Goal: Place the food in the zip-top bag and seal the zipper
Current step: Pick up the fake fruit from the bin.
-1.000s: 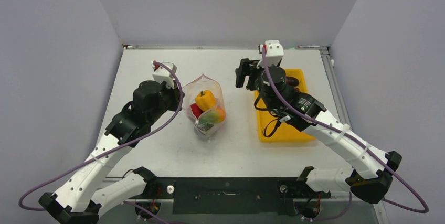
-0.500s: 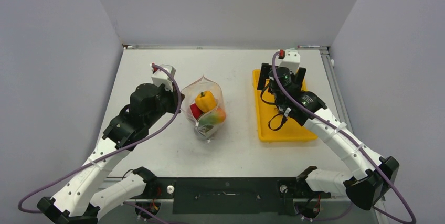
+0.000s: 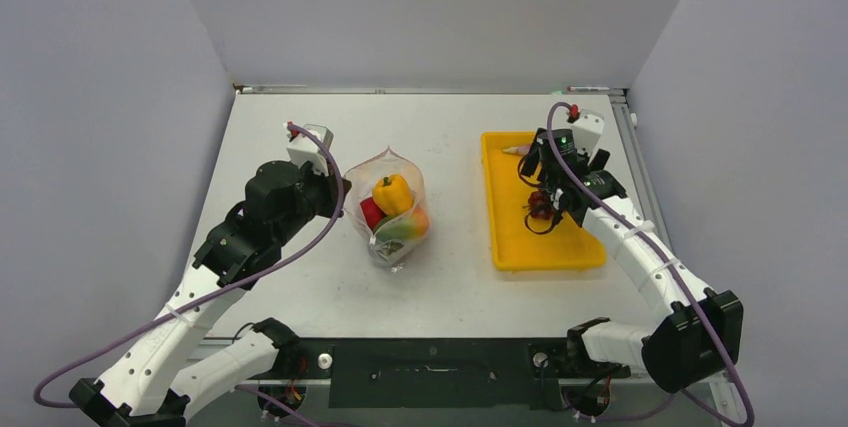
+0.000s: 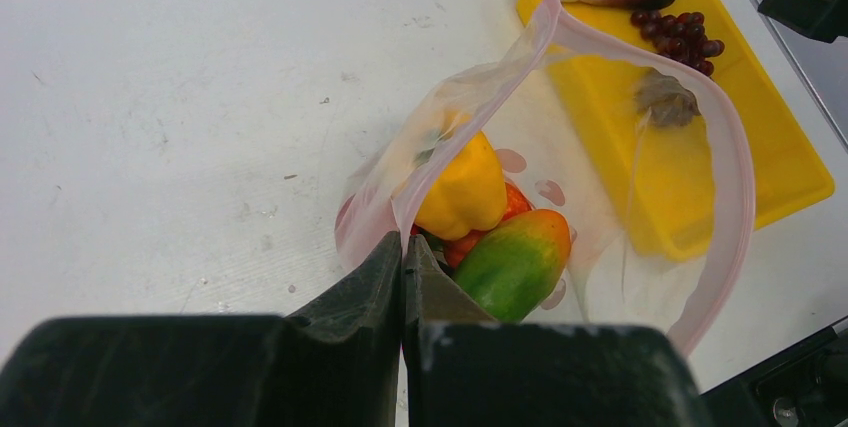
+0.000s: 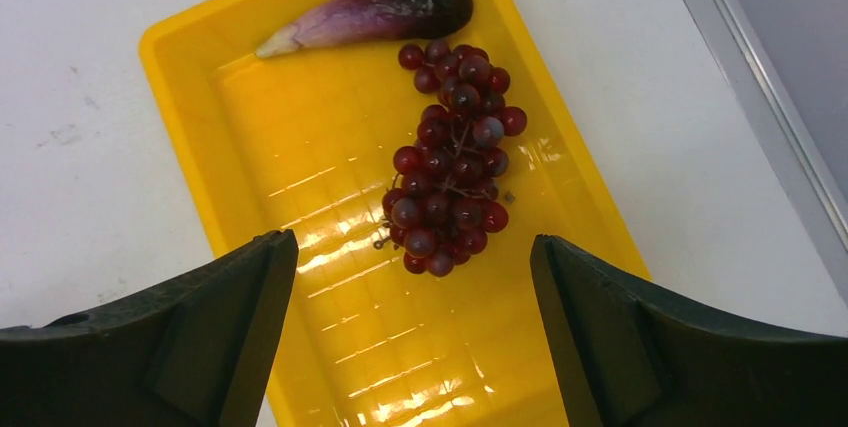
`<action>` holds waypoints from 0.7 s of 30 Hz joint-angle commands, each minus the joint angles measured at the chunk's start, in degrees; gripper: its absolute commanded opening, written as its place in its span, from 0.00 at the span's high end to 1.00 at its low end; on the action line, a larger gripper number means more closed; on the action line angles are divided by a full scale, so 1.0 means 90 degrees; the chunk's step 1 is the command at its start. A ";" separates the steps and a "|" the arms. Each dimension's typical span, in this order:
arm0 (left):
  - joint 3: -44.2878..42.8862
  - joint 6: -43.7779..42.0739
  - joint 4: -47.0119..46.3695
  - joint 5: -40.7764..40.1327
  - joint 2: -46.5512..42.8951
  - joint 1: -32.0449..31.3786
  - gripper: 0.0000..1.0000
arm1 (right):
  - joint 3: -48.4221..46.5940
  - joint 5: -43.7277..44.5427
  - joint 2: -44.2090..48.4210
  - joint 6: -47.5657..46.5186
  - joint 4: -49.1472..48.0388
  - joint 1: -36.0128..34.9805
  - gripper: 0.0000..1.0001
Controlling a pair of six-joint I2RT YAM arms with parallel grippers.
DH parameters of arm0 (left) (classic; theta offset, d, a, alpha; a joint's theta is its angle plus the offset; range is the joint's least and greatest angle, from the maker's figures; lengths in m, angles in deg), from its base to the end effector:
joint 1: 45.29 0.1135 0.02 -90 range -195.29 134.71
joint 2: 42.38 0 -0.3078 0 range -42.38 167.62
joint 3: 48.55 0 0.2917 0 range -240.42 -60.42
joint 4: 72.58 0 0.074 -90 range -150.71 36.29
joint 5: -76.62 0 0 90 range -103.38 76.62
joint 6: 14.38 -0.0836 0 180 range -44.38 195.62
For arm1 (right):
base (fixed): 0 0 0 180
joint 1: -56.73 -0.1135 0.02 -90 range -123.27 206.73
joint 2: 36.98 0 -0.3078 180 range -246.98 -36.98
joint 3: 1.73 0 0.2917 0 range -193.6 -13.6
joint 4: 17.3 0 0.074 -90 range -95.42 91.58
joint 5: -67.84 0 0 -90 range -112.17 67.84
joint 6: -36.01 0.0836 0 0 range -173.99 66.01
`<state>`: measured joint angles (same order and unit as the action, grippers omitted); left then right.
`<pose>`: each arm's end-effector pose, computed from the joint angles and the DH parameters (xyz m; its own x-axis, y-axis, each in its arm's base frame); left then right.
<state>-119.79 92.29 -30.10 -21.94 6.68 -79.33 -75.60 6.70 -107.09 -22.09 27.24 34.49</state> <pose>0.2020 -0.1214 0.4018 -0.4010 -0.0714 -0.9133 0.3370 0.9155 -0.2196 0.3095 0.0829 0.3259 -0.5097 0.2916 -0.8095 0.3253 0.9363 0.1325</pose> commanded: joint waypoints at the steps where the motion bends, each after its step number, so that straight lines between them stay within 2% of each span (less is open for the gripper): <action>1: -0.0021 -0.0045 -0.0310 0.0108 -0.0090 0.0023 1.00 | 0.0316 -0.0466 -0.0105 0.0424 -0.0424 0.0389 0.10; 21: 0.0014 -0.0070 -0.0309 0.0069 -0.0052 0.0049 1.00 | 0.1044 -0.0820 -0.1308 0.0821 -0.1729 0.1277 0.10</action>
<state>-119.27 92.29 -30.14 -21.65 6.61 -79.31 -66.53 0.40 -116.79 -15.75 16.81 44.93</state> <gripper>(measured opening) 0.003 0.897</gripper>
